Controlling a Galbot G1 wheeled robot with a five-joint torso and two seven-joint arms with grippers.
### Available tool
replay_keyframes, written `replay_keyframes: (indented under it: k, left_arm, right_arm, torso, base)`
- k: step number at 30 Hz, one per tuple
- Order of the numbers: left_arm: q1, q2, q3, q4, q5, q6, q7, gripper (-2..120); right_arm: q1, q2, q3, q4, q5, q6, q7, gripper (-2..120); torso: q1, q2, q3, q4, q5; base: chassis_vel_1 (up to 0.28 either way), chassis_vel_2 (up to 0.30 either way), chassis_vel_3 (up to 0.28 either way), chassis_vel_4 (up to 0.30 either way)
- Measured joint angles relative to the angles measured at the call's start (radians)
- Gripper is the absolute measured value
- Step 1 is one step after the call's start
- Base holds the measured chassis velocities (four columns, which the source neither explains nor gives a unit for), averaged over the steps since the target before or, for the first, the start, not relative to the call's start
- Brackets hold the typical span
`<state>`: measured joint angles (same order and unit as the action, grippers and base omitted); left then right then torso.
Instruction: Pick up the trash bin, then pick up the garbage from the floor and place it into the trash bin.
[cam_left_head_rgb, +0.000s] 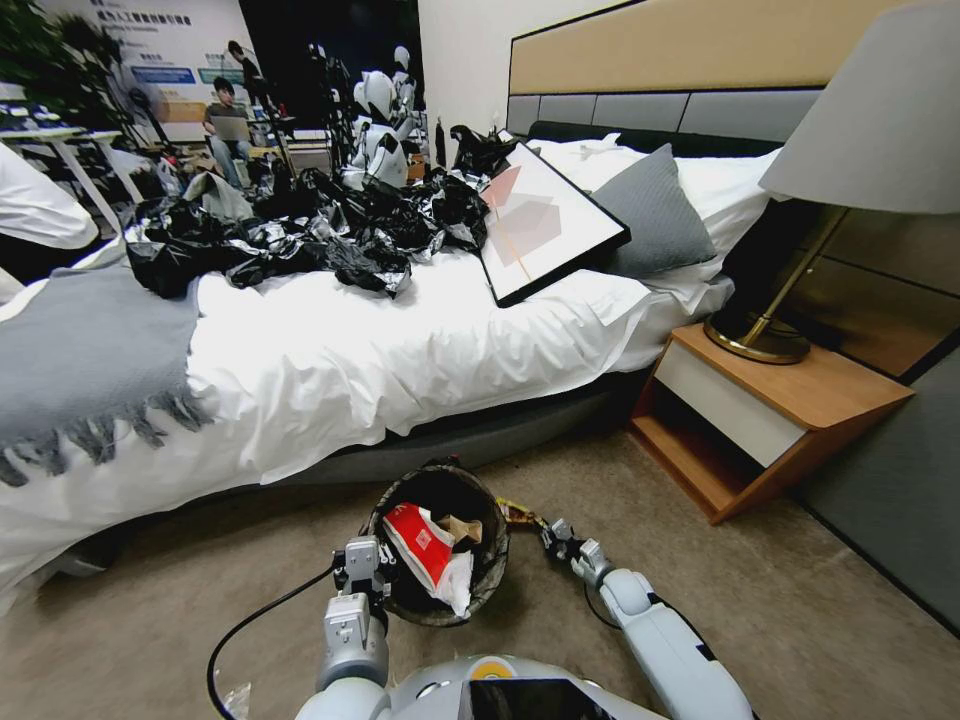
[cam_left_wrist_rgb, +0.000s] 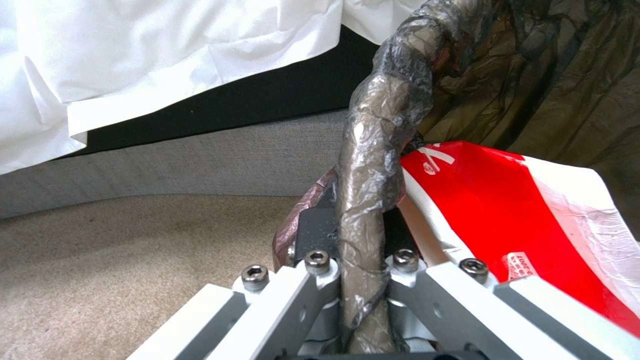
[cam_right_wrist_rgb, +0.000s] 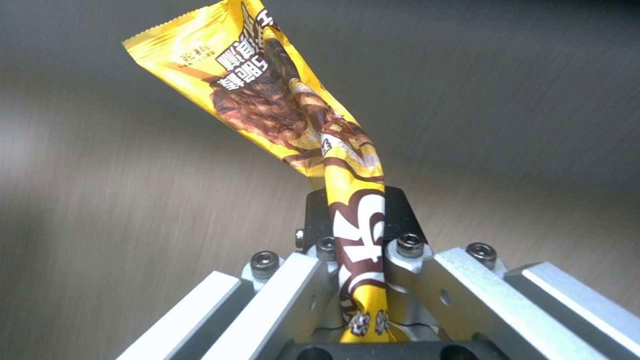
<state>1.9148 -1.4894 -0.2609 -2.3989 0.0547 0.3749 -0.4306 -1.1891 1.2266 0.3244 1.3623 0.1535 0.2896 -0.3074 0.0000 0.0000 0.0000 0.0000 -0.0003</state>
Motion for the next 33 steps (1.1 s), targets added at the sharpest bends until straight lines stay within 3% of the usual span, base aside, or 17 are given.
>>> replay_keyframes:
  k: [3,4,8,9,18,26,28,33]
  left_arm:
    - [-0.002,0.001,-0.001,0.001,-0.001,0.0,0.0,0]
    - [-0.002,0.001,-0.001,0.001,-0.001,0.0,0.0,0]
    - [-0.003,-0.001,0.0,0.005,-0.001,0.0,0.0,0]
    - [-0.003,-0.001,0.0,0.005,-0.001,0.0,0.0,0]
    - [-0.001,0.0,0.001,0.007,-0.001,0.0,0.0,0]
    - [-0.003,0.001,0.003,0.006,-0.002,-0.001,0.0,0]
    - [-0.004,-0.001,0.005,0.006,-0.002,-0.001,0.0,0]
    - [-0.004,-0.002,0.007,0.008,-0.002,-0.001,0.0,0]
  right_arm:
    - [-0.042,-0.011,0.046,0.153,0.055,0.002,0.01,0]
    - [-0.042,-0.011,0.046,0.153,0.055,0.002,0.01,0]
    - [-0.082,-0.021,0.064,0.405,0.118,0.003,0.017,0]
    - [-0.082,-0.021,0.064,0.405,0.118,0.003,0.017,0]
    - [-0.164,-0.061,-0.049,0.752,0.146,0.001,0.019,0]
    - [-0.217,-0.125,-0.181,0.79,0.07,0.015,0.025,0]
    - [-0.224,-0.136,-0.247,0.752,0.028,0.025,0.032,0]
    - [-0.214,-0.118,-0.299,0.691,0.002,0.031,0.041,0]
  torso:
    - [0.0,0.0,0.0,-0.0003,0.0002]
    - [0.0,0.0,0.0,-0.0003,0.0002]
    - [0.0,0.0,0.0,0.0002,0.0001]
    - [0.0,0.0,0.0,0.0002,0.0001]
    - [0.0,0.0,0.0,0.0001,0.0]
    - [0.0,0.0,0.0,0.0,0.0004]
    - [0.0,0.0,0.0,0.0,0.0003]
    - [0.0,0.0,0.0,0.0,0.0004]
  base:
    - [0.0,0.0,0.0,0.0]
    - [0.0,0.0,0.0,0.0]
    - [0.0,0.0,0.0,0.0]
    - [0.0,0.0,0.0,0.0]
    - [0.0,0.0,0.0,0.0]
    - [0.0,0.0,0.0,0.0]
    - [0.0,0.0,0.0,0.0]
    - [0.0,0.0,0.0,0.0]
